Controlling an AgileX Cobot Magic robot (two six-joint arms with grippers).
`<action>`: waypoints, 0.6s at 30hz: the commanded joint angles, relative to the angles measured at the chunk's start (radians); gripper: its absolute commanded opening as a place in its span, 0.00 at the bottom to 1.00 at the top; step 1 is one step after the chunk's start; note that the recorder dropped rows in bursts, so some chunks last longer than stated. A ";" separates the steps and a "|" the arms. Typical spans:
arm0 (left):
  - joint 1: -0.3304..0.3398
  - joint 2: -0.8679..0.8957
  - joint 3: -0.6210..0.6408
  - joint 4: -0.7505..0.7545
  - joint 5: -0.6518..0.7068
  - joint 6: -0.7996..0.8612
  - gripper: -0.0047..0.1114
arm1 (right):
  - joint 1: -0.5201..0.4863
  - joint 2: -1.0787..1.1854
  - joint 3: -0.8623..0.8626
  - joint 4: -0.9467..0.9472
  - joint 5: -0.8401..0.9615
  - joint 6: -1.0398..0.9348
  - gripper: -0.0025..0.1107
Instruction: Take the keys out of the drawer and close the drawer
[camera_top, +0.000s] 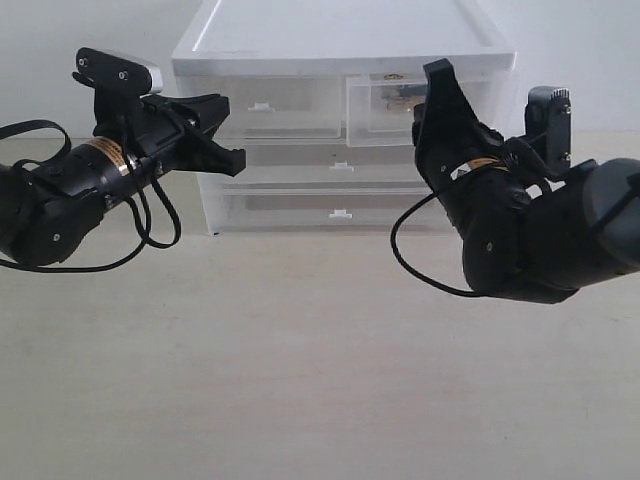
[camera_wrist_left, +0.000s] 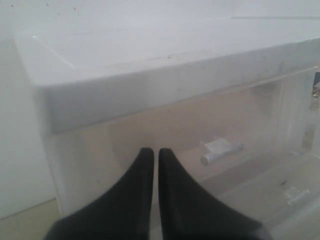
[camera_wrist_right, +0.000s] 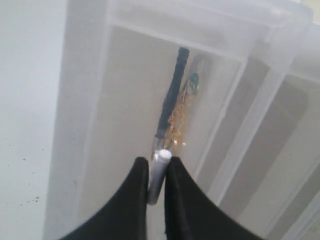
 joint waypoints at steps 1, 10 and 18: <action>0.002 0.009 -0.006 -0.004 0.001 -0.006 0.08 | 0.022 -0.025 0.023 -0.023 -0.013 -0.025 0.02; 0.002 0.009 -0.006 -0.004 0.001 -0.006 0.08 | 0.107 -0.025 0.023 0.020 -0.029 -0.050 0.02; 0.002 0.009 -0.006 -0.004 0.001 -0.006 0.08 | 0.150 -0.025 0.023 0.071 -0.045 -0.097 0.02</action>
